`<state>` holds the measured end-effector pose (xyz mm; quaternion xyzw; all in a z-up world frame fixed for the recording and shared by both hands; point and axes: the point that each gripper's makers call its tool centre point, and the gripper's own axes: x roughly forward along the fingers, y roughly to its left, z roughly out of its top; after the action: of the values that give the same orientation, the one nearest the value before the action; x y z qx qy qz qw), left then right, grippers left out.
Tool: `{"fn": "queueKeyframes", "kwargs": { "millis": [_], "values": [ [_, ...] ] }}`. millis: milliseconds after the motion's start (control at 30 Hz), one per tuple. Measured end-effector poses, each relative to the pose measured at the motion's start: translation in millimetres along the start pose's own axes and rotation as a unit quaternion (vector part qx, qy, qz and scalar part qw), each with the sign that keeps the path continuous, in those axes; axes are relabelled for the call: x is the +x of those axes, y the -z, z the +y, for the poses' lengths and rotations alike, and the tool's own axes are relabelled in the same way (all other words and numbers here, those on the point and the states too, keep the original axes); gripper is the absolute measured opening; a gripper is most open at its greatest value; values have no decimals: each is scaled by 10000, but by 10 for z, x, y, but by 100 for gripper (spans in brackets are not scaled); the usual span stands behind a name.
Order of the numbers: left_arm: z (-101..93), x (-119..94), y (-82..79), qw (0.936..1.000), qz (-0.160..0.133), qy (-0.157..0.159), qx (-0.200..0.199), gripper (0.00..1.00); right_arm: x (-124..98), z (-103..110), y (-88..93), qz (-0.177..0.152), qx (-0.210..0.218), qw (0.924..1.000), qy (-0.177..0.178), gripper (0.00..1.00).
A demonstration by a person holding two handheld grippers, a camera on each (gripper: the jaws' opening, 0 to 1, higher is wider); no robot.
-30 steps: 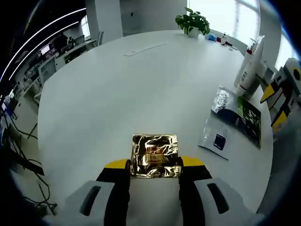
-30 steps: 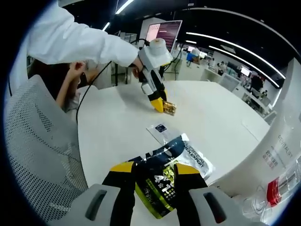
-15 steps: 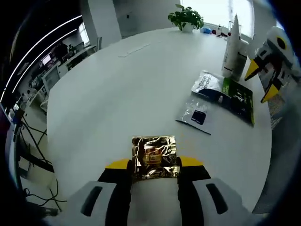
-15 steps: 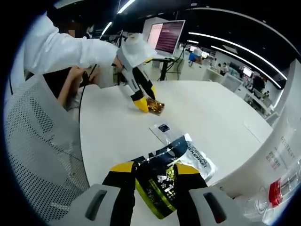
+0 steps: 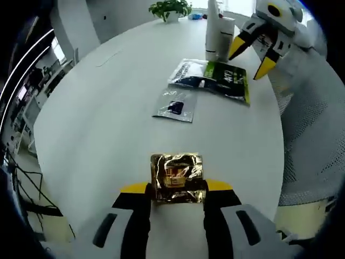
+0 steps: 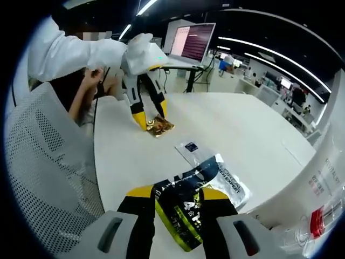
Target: Arrange the skincare products in the storage area until every visible bottle or jar stands upright without overlapping.
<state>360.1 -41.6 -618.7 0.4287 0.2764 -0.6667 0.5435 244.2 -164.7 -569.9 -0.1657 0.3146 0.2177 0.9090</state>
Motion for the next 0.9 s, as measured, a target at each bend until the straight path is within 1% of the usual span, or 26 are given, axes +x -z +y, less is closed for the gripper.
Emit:
{"fn": "queueKeyframes", "kwargs": {
  "millis": [67, 100, 133, 167, 200, 300, 333, 400, 467, 500, 533, 567, 633, 700, 733, 800, 867, 900],
  "values": [
    [-75, 5, -6, 9997, 30, 169, 184, 34, -3, 3, -6, -6, -17, 10000, 4, 26],
    [-95, 6, -4, 9995, 46, 212, 210, 34, -2, 1, -8, -13, -18, 10000, 5, 26],
    [-169, 18, -25, 9982, 39, 396, 441, 34, -3, -2, -12, -21, -14, 10000, 9, 26],
    [-214, 24, -37, 9969, 24, 504, 598, 34, -4, -4, -14, -24, -15, 10000, 11, 26],
    [-312, 41, -82, 9947, -6, 676, 770, 34, -8, -8, -22, -34, -20, 10000, 20, 26],
    [-431, 67, -167, 9907, -47, 846, 1063, 34, -13, -8, -30, -44, -15, 10000, 18, 26],
    [-444, 70, -175, 9889, -34, 891, 1189, 34, -14, -8, -32, -47, -21, 10000, 19, 26],
    [-477, 78, -221, 9810, 15, 963, 1684, 34, -15, -3, -38, -58, -38, 10000, 14, 26],
    [-508, 84, -250, 9749, 3, 1032, 1973, 35, -15, -6, -42, -70, -49, 10000, 18, 26],
    [-528, 84, -240, 9741, 47, 1097, 1979, 35, -18, -7, -46, -76, -50, 10000, 20, 26],
    [-548, 94, -266, 9761, 78, 1104, 1872, 36, -20, -8, -47, -79, -49, 10000, 24, 26],
    [-558, 100, -283, 9759, 74, 1123, 1870, 36, -23, -12, -50, -83, -50, 9999, 31, 26],
    [-516, 102, -279, 9762, 97, 1041, 1900, 36, -32, -25, -55, -95, -45, 9999, 52, 26],
    [-448, 80, -310, 9831, 64, 790, 1648, 36, -40, -41, -62, -112, -34, 9999, 78, 26],
    [-415, 65, -346, 9856, -18, 688, 1547, 37, -44, -49, -65, -119, -29, 9999, 95, 26],
    [-319, 15, -390, 9914, -124, 385, 1246, 41, -48, -55, -74, -134, -33, 9999, 105, 26],
    [-192, -30, -398, 9968, -181, -57, 781, 44, -51, -51, -85, -142, -38, 9998, 99, 26],
    [-179, -44, -401, 9982, -269, -161, 515, 45, -51, -50, -88, -145, -44, 9998, 98, 26]
  ]
}}
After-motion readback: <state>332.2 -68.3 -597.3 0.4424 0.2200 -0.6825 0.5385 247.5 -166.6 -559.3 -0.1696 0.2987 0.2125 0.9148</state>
